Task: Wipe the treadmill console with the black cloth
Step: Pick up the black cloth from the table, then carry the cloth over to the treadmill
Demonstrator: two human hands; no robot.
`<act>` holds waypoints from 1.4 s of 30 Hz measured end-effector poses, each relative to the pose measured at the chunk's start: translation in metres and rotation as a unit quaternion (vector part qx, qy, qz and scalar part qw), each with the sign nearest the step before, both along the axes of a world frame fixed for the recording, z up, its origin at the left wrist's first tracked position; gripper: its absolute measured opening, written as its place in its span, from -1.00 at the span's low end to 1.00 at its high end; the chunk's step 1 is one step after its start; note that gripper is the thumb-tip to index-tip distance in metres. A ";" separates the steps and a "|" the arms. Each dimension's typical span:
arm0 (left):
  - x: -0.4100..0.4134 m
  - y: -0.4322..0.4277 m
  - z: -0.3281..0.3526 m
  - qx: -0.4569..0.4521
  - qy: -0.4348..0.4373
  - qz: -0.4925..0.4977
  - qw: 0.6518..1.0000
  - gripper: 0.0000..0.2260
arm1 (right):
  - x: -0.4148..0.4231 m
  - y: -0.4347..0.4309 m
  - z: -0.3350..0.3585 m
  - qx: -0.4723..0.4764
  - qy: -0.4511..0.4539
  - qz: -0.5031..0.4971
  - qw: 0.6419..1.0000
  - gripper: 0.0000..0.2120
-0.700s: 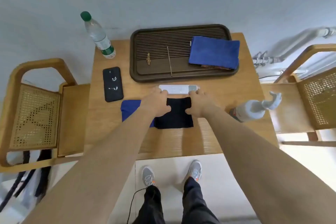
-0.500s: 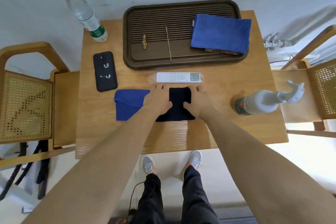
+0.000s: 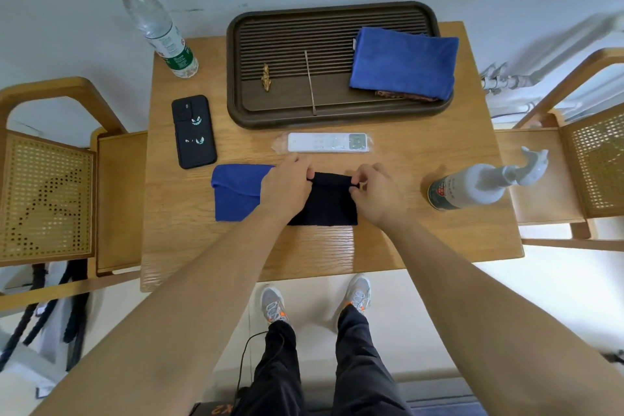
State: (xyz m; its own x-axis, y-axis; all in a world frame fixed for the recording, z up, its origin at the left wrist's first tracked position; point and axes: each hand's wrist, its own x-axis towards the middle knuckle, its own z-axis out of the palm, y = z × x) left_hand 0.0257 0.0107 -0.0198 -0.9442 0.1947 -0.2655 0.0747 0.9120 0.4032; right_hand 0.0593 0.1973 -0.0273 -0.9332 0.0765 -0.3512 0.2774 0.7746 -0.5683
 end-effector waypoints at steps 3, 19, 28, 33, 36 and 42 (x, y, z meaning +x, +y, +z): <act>0.012 -0.007 0.020 0.013 0.014 -0.003 1.000 -0.86 | 0.012 -0.003 0.022 -0.003 0.030 -0.007 1.000 -0.92; 0.042 -0.049 0.160 0.189 0.106 0.028 0.976 -0.82 | 0.024 -0.041 0.162 -0.103 0.158 0.029 0.982 -0.85; 0.056 -0.071 0.237 0.302 0.144 0.159 0.929 -0.84 | -0.009 -0.086 0.208 -0.162 0.044 0.276 0.946 -0.82; 0.090 -0.125 0.266 0.304 0.217 0.301 0.877 -0.83 | -0.015 -0.142 0.208 -0.172 -0.049 0.373 0.910 -0.60; 0.126 -0.179 0.263 0.284 0.231 0.384 0.848 -0.91 | -0.006 -0.186 0.189 -0.139 -0.083 0.417 0.894 -0.48; 0.232 -0.291 0.236 0.175 0.154 0.517 0.824 -0.88 | 0.033 -0.285 0.169 -0.081 -0.121 0.451 0.881 -0.65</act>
